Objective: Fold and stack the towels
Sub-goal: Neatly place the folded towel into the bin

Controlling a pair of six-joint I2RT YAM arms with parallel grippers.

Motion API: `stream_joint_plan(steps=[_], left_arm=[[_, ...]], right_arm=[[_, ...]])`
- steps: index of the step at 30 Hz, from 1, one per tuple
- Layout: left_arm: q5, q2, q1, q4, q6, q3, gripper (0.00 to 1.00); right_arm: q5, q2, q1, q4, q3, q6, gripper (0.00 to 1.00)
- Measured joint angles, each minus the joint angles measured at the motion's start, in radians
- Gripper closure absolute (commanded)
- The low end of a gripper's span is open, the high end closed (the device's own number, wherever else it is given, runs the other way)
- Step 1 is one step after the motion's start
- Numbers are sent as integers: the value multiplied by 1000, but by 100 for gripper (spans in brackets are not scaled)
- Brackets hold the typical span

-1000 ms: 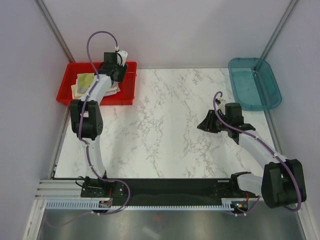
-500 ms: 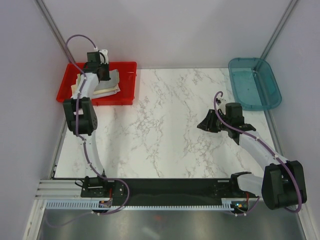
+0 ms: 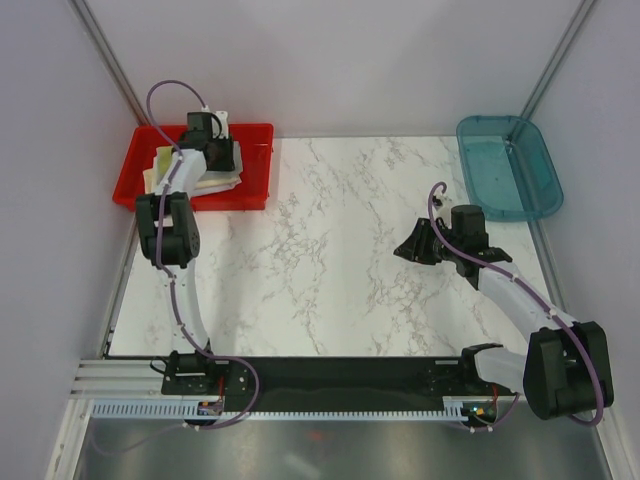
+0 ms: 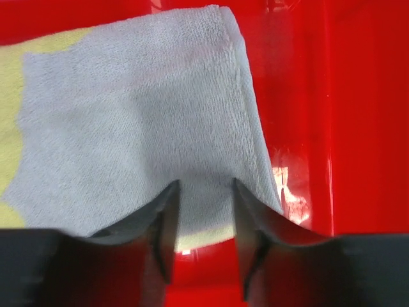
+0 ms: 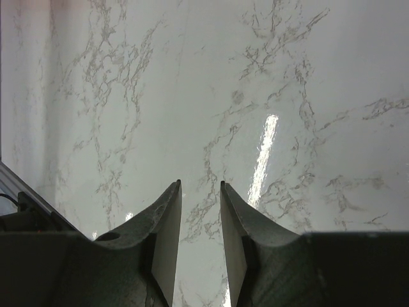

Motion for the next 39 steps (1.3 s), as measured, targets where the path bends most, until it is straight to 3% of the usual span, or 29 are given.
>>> stream_joint_plan(steps=[4, 5, 8, 18, 28, 32, 39], left_arm=[[-33, -81, -10, -16, -10, -36, 37], [-42, -116, -17, -12, -16, -54, 3], [-21, -257, -47, -14, -60, -131, 0], [210, -796, -344, 35, -193, -510, 0], [408, -1072, -505, 55, -270, -913, 0], [430, -1225, -520, 87, -315, -1026, 0], [431, -1343, -520, 178, -379, -1046, 0]], right_arm=[[12, -10, 0, -3, 5, 9, 54], [16, -12, 0, -8, 11, 13, 39], [31, -14, 0, -22, 38, 36, 2], [148, -113, 0, -157, 155, 98, 2], [69, -265, -1, -224, 209, 132, 2], [72, -372, -1, -231, 207, 131, 2], [94, -441, -1, -237, 213, 113, 2]])
